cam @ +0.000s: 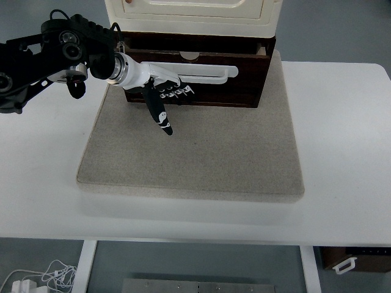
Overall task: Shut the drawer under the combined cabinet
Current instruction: 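Push the drawer front with the left hand toward the cabinet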
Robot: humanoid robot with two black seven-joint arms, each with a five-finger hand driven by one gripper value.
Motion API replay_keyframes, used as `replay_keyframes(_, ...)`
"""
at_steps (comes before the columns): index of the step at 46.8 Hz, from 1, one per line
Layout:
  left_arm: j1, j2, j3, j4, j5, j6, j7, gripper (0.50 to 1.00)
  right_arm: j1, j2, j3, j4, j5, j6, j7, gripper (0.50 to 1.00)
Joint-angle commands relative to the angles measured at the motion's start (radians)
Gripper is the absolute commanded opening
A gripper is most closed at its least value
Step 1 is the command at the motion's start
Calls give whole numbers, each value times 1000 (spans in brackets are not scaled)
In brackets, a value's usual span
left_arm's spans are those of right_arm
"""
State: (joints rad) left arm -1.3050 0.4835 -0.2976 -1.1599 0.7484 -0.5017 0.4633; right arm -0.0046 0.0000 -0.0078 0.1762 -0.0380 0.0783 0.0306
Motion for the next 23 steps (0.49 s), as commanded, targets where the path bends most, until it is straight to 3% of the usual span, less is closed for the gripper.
replay_keyframes(1, 0, -3, 0, 14, 6, 15, -8, 1000, 0, 0, 0, 0, 1, 0, 0, 952)
replay_keyframes(23, -3, -3, -11, 45, 22, 52, -15, 1000, 0, 0, 0, 0, 0, 0, 0, 952)
